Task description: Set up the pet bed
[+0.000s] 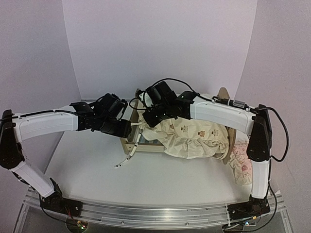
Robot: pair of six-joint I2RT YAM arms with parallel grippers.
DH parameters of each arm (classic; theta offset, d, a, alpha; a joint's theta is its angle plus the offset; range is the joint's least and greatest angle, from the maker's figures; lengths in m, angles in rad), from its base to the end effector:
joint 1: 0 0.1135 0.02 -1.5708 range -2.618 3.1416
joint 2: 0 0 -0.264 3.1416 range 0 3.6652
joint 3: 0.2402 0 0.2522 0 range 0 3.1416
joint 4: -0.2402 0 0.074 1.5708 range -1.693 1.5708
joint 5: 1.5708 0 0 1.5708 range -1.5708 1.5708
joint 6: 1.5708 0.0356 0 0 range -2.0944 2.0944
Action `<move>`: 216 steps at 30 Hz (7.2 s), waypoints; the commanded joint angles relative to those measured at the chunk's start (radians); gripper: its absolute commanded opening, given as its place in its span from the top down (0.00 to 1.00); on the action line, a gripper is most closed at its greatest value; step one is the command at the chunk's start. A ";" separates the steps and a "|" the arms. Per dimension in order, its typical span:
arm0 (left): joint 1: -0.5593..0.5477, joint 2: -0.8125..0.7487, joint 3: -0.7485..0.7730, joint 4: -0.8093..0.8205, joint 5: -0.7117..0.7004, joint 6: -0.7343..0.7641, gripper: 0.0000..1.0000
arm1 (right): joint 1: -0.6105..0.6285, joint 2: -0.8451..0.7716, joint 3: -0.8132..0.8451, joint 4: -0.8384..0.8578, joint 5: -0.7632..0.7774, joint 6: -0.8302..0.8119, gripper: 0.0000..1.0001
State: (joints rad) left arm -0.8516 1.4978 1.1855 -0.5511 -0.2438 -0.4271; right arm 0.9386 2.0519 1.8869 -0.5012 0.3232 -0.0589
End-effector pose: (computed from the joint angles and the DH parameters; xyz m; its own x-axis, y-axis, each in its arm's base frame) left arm 0.2191 -0.2372 0.2761 -0.7153 0.2068 -0.6675 0.3630 0.9261 -0.1022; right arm 0.2918 0.3792 0.2999 -0.3282 -0.5425 -0.7733 -0.6378 0.7311 -0.2422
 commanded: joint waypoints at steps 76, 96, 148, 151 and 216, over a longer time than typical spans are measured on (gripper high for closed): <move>0.011 -0.042 0.165 -0.039 -0.077 0.062 1.00 | 0.098 -0.142 -0.022 -0.058 -0.133 0.120 0.34; 0.010 -0.043 0.250 -0.057 -0.047 0.077 1.00 | 0.267 0.068 -0.648 1.165 -0.023 0.111 0.38; 0.008 -0.080 0.313 -0.109 -0.010 0.077 1.00 | 0.215 0.585 -0.222 1.537 0.489 -0.328 0.53; 0.007 -0.086 0.315 -0.110 -0.011 0.077 1.00 | 0.207 0.603 -0.203 1.541 0.509 -0.341 0.56; 0.003 -0.082 -0.101 0.214 -0.087 0.043 1.00 | 0.340 0.175 -0.762 1.440 -0.024 0.216 1.00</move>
State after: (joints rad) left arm -0.8371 1.4727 1.0870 -0.5069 -0.3083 -0.4355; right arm 1.2563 2.2925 1.1264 0.9568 0.4135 0.0348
